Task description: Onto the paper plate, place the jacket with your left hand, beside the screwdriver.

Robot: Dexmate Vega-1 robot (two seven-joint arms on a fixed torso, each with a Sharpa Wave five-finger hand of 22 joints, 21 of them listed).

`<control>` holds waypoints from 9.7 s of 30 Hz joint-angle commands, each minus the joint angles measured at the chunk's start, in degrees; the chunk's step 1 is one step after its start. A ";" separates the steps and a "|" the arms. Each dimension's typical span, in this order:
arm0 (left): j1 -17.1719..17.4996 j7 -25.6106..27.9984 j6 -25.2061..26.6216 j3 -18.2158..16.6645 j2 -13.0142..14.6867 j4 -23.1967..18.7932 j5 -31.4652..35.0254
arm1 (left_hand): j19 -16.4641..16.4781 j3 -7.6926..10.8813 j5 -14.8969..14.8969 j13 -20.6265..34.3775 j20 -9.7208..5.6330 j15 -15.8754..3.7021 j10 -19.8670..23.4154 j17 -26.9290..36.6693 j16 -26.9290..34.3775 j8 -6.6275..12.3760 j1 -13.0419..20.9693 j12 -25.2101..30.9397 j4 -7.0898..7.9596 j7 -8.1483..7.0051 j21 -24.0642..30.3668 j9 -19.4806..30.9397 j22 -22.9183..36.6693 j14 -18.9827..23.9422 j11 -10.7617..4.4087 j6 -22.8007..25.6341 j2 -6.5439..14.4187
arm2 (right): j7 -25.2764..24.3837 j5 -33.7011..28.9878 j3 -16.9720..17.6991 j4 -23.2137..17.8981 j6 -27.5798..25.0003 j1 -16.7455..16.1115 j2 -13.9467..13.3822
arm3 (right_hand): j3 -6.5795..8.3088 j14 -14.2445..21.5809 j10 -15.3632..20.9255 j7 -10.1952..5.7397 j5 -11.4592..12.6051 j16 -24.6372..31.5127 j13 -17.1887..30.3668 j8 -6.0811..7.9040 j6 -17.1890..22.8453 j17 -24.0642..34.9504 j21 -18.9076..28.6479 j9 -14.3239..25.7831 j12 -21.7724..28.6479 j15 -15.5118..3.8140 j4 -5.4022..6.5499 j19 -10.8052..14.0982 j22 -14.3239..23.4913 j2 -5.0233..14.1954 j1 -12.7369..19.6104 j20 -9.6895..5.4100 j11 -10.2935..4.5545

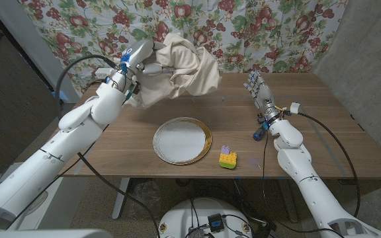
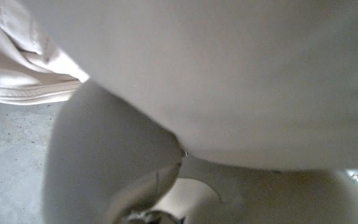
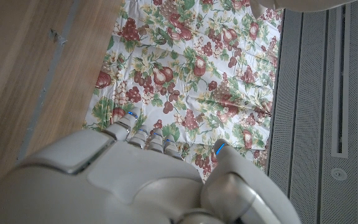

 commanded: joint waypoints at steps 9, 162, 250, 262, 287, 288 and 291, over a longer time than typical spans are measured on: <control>0.06 -4.97 -4.50 -0.78 -0.68 -0.49 -3.74 | -0.36 0.06 0.37 0.48 0.04 -3.89 0.71 0.79 -0.26 -0.43 12.37 -0.54 0.15 -0.22 0.64 0.28 -0.60 2.10 -0.06 0.32 12.89 | 0.04 0.28 0.22 0.54 0.61 0.08 0.25 | 0.49 0.28 -0.20 -0.05 -0.03 0.04 0.17 0.17 0.10 0.12 0.11 0.17 -0.04 0.07 0.11 0.48 0.17 0.18 0.00 -1.64 -0.22; -8.33 -44.93 7.33 10.15 12.39 -7.59 -2.83 | -14.50 -1.29 1.11 -1.33 11.39 -2.49 -11.56 -9.64 -18.39 -7.90 1.90 -12.16 4.94 -4.30 -14.05 0.57 -6.15 -15.80 -0.45 -15.61 14.13 | -0.18 -0.59 -0.55 0.04 2.70 0.17 0.94 | 0.61 0.57 -0.12 0.02 0.04 0.03 0.16 0.21 0.15 0.10 0.11 0.17 0.02 0.05 -0.03 0.75 0.16 0.09 -0.11 -1.63 -0.14; -5.75 -39.98 2.36 4.21 15.17 -6.33 -10.13 | -25.70 -15.12 6.84 -12.12 13.59 18.96 -50.27 -20.00 -17.95 -7.84 -16.87 -11.61 12.27 -3.74 -34.82 -1.25 -5.44 -59.66 8.84 -54.95 5.87 | -4.38 -4.66 -0.85 -7.81 -0.49 -2.98 -0.11 | 0.68 0.66 0.09 0.05 0.07 0.00 0.15 0.22 0.20 0.09 0.12 0.17 0.06 0.00 -0.18 0.86 0.15 -0.01 -0.09 -1.67 0.09; -5.12 -38.49 -1.34 3.12 15.05 -3.98 -10.89 | -25.93 -15.55 7.19 -12.37 13.59 19.41 -50.83 -20.02 -17.95 -7.84 -17.17 -11.64 12.44 -3.66 -35.33 -1.26 -5.41 -60.29 8.96 -55.01 5.70 | -6.92 -6.93 -0.74 -11.87 -1.80 -5.47 -0.21 | 0.63 0.71 0.21 0.09 0.06 0.01 0.15 0.23 0.24 0.09 0.13 0.17 0.08 0.03 -0.18 0.92 0.15 -0.08 -0.14 -1.65 -0.02; -7.66 -38.15 -15.83 1.32 14.54 5.92 -13.26 | -26.39 -17.37 9.25 -14.38 13.60 20.20 -59.94 -20.12 -17.90 -8.73 -17.62 -12.76 12.96 -4.05 -38.11 -1.44 -5.27 -63.04 9.88 -61.20 6.01 | -13.75 -13.59 -3.64 -16.12 -3.57 -7.39 2.20 | 0.56 0.73 0.28 0.10 0.08 0.00 0.15 0.23 0.30 0.08 0.12 0.17 0.07 0.04 -0.20 0.97 0.15 -0.20 -0.23 -1.64 0.11; -7.53 -37.73 -16.28 1.05 14.46 6.16 -12.90 | -26.41 -17.41 9.28 -14.41 13.60 20.15 -60.15 -20.12 -17.90 -8.71 -17.62 -12.79 12.97 -4.10 -38.16 -1.45 -5.27 -63.09 9.89 -61.24 6.01 | -14.14 -13.75 -3.73 -16.29 -3.73 -7.43 2.43 | 0.55 0.74 0.26 0.09 0.08 0.00 0.15 0.22 0.28 0.08 0.11 0.17 0.06 0.06 -0.20 0.94 0.15 -0.20 -0.24 -1.63 0.14; -8.09 -38.69 -16.24 1.25 14.35 6.46 -12.82 | -26.45 -17.51 9.37 -14.53 13.60 20.30 -60.48 -20.13 -17.97 -8.62 -17.62 -12.74 12.98 -4.11 -38.33 -1.46 -5.27 -63.45 9.99 -61.33 6.02 | -14.66 -14.22 -4.03 -16.42 -3.56 -7.36 2.66 | 0.55 0.73 0.26 0.11 0.08 -0.01 0.15 0.22 0.29 0.08 0.11 0.17 0.06 -0.02 -0.20 0.96 0.14 -0.21 -0.25 -1.62 0.11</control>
